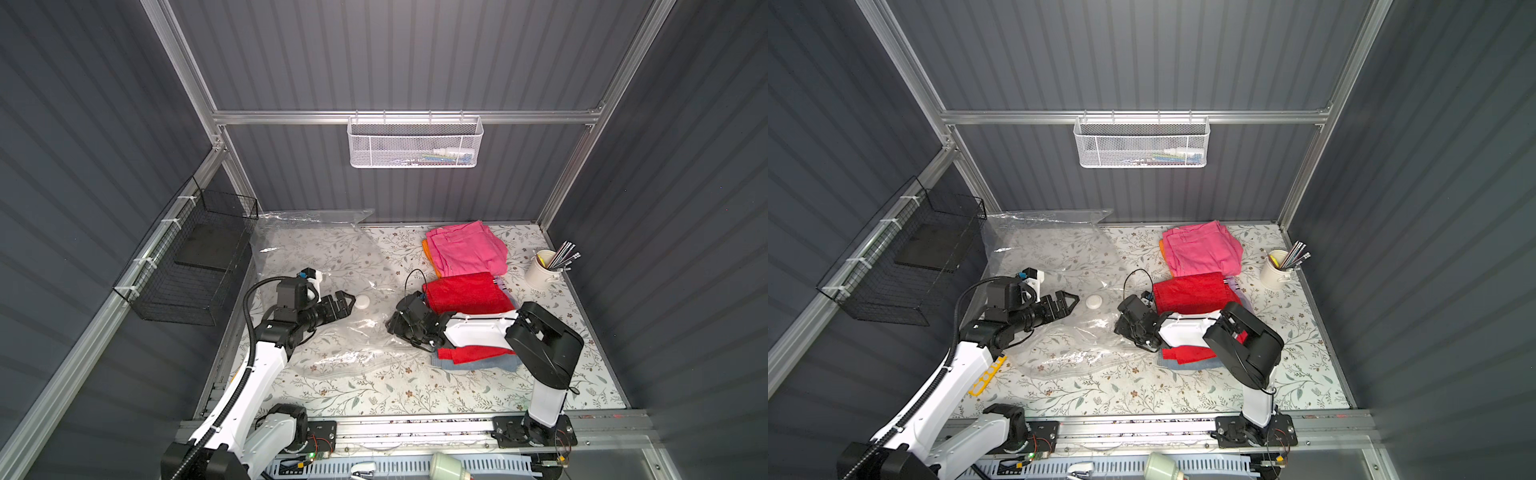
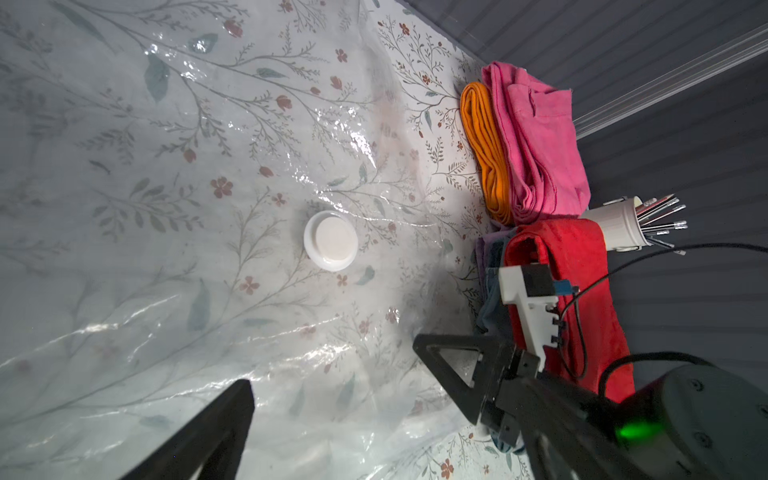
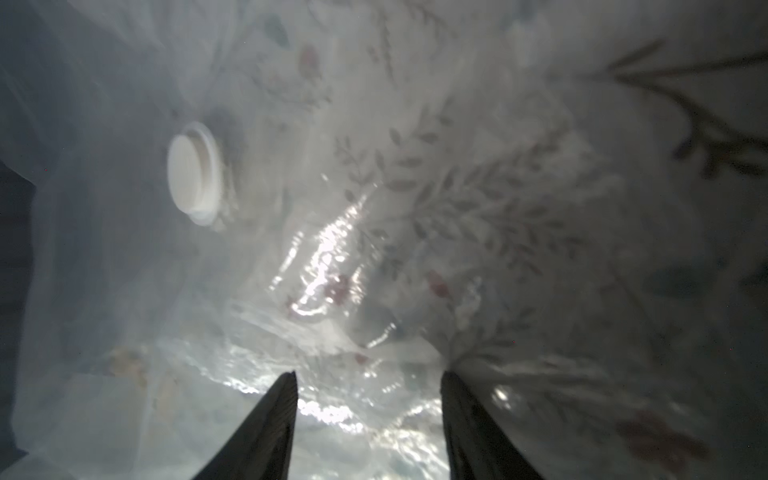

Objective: Take the trousers out of the vacuum bag
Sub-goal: Adjust the vacuum bag at the center of the board.

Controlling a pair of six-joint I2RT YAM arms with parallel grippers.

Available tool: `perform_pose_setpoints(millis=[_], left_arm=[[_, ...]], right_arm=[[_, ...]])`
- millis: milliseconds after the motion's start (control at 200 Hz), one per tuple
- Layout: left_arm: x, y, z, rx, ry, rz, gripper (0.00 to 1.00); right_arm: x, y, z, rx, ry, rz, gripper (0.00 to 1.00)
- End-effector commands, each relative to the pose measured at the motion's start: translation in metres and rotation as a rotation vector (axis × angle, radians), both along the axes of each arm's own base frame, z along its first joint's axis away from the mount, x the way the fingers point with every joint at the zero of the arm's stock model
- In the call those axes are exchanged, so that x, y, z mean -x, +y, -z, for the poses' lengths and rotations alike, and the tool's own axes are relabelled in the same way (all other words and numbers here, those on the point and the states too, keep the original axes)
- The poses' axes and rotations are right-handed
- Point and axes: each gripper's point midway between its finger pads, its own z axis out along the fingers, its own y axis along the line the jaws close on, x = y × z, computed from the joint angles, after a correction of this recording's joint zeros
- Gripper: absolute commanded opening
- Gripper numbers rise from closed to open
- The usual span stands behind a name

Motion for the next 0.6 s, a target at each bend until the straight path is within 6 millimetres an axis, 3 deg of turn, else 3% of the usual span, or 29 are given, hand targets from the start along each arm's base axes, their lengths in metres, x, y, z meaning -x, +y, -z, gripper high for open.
perform_pose_setpoints(millis=[0, 225, 595], left_arm=[[0.019, -0.002, 0.02, 0.037, 0.107, 0.001, 1.0], [0.045, -0.007, 0.041, 0.107, 0.187, 0.003, 1.0], [0.09, -0.002, 0.106, 0.091, 0.366, -0.004, 1.0]], right_arm=[[0.001, -0.006, 0.014, 0.009, 0.032, 0.041, 0.57], [0.0, -0.012, 0.024, 0.001, 0.055, 0.086, 0.57], [-0.004, -0.018, 0.026, -0.019, 0.059, 0.124, 0.57]])
